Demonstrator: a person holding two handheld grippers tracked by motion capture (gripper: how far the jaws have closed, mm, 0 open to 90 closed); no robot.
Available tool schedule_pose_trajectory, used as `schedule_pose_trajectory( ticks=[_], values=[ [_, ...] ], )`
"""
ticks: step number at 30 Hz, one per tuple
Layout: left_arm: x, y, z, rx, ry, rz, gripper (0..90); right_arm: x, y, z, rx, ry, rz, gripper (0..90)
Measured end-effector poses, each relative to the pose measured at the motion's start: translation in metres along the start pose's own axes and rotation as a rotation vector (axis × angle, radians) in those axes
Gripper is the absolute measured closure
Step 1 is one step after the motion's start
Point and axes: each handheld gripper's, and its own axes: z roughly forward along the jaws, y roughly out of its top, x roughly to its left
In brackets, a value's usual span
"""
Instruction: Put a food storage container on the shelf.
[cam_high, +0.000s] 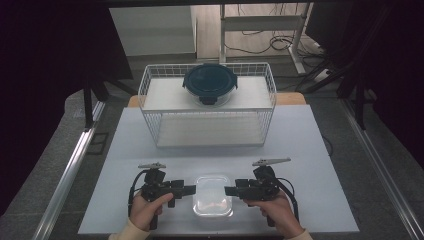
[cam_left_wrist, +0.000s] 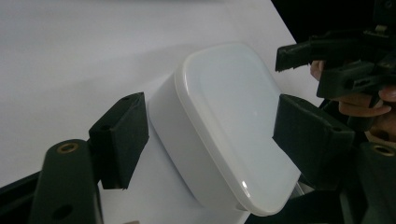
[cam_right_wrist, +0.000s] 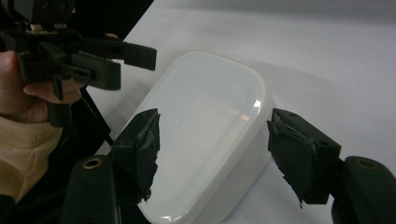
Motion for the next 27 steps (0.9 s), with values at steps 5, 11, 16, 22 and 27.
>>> schedule_pose_trajectory(
  ticks=[5,11,16,22,27],
  values=[
    [0.006,-0.003,0.003,0.011,-0.03,-0.047,30.0,-0.004,-0.003,0.007,0.006,-0.001,0.044,36.9],
    [0.01,-0.006,0.008,0.028,-0.059,-0.074,33.8,-0.007,-0.008,0.009,0.007,0.015,0.065,40.3],
    [0.015,-0.007,0.012,0.034,-0.093,-0.11,37.8,-0.008,-0.011,0.012,0.025,0.017,0.073,43.5],
    [0.017,-0.011,0.015,0.057,-0.148,-0.134,50.0,-0.01,-0.014,0.012,0.024,0.027,0.104,52.1],
    [0.018,-0.012,0.015,0.046,-0.136,-0.145,60.2,-0.014,-0.018,0.012,0.007,0.032,0.15,62.9]
  ],
)
